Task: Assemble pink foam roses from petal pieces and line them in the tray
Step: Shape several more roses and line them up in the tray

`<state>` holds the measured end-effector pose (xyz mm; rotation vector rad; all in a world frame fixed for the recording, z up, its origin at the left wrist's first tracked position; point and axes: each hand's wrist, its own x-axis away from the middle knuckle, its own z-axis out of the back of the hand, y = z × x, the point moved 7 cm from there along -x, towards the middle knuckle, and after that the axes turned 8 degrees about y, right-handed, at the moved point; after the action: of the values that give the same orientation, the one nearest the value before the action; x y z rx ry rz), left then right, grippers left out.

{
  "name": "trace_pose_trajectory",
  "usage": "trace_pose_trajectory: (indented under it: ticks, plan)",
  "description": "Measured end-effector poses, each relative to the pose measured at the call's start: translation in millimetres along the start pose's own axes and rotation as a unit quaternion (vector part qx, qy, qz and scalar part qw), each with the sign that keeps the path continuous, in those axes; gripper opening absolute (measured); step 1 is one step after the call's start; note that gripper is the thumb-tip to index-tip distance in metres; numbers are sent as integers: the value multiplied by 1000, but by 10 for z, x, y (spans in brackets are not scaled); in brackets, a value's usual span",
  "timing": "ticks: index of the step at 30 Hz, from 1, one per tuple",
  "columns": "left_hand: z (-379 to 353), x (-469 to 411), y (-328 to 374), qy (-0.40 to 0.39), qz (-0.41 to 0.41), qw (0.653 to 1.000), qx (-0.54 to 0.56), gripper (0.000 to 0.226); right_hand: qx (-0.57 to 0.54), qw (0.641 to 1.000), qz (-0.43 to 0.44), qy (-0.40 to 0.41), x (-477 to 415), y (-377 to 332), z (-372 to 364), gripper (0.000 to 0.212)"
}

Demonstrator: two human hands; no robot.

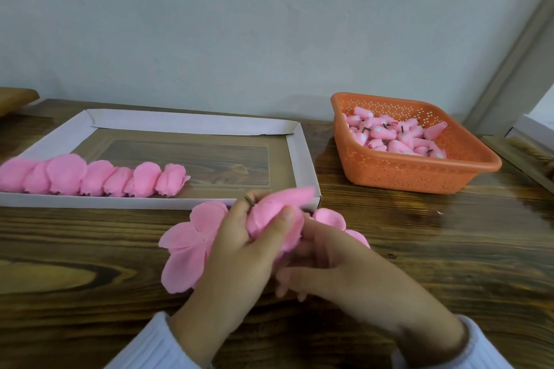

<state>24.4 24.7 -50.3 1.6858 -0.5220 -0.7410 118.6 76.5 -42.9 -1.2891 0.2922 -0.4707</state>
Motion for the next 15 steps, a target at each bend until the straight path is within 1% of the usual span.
trace_pose_trajectory:
  ticks: [1,2,3,4,6,7,8,10,11,13,15]
  plan:
    - [46,-26,6,22,1,1000,12,27,-20,1000,-18,3,-3,21,25,28]
    - [97,-51,22,44,-12,999,1,22,-32,999,-27,27,-20,46,94,30]
    - [140,-75,48,63,-32,997,-31,18,-20,996,-27,83,-37,57,201,34]
    - [171,-92,75,75,-55,993,-66,15,6,987,-7,158,-39,56,334,38]
    - [170,-93,146,72,-102,984,-130,13,28,951,78,298,37,-60,546,35]
    - [145,-77,187,63,-131,976,-161,15,11,936,128,329,81,-136,582,29]
    - [113,-56,217,51,-154,968,-190,16,1,926,177,333,119,-212,567,21]
    - [54,-13,235,23,-170,960,-221,17,31,913,250,321,176,-337,456,12]
    - [30,1,222,8,-167,960,-225,19,53,910,263,315,181,-355,398,12]
    - [-19,19,174,-24,-155,960,-233,24,77,915,252,306,153,-331,314,13]
    - [-68,39,127,-55,-155,959,-232,44,86,921,233,299,130,-293,249,17]
